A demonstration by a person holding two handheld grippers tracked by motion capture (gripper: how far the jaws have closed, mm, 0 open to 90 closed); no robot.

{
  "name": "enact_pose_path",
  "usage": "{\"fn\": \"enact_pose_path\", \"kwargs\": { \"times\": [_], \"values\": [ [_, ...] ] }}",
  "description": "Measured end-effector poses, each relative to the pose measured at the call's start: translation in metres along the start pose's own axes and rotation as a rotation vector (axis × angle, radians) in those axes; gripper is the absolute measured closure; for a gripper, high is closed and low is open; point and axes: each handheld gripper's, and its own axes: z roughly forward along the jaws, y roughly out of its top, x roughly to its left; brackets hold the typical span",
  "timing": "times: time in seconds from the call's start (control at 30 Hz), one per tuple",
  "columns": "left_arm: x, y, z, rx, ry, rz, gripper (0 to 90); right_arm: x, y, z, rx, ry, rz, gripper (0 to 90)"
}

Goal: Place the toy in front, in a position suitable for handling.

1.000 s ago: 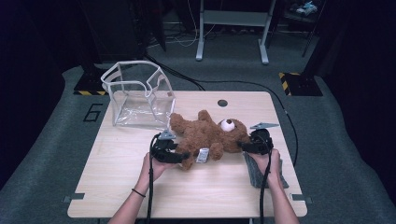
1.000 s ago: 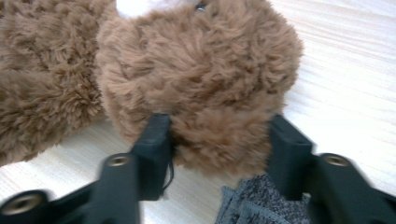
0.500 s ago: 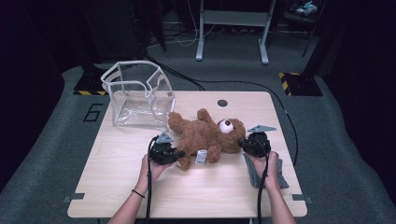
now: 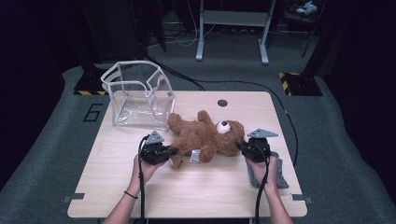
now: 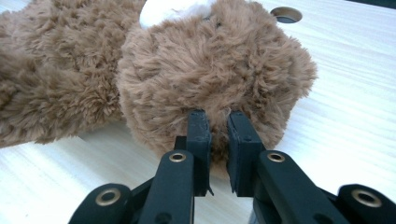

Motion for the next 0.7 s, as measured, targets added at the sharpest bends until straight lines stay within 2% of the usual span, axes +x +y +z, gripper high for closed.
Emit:
{"fn": "enact_pose_path", "kwargs": {
  "times": [0.23,0.7],
  "values": [
    [-0.003,-0.011,-0.013,-0.009,-0.015,0.000,77.3,0.006,-0.010,0.002,0.026,0.031,0.017,81.1],
    [-0.011,-0.036,-0.033,0.017,-0.043,-0.020,76.8,0.026,-0.028,-0.006,0.054,0.079,-0.001,81.1]
  ]
}}
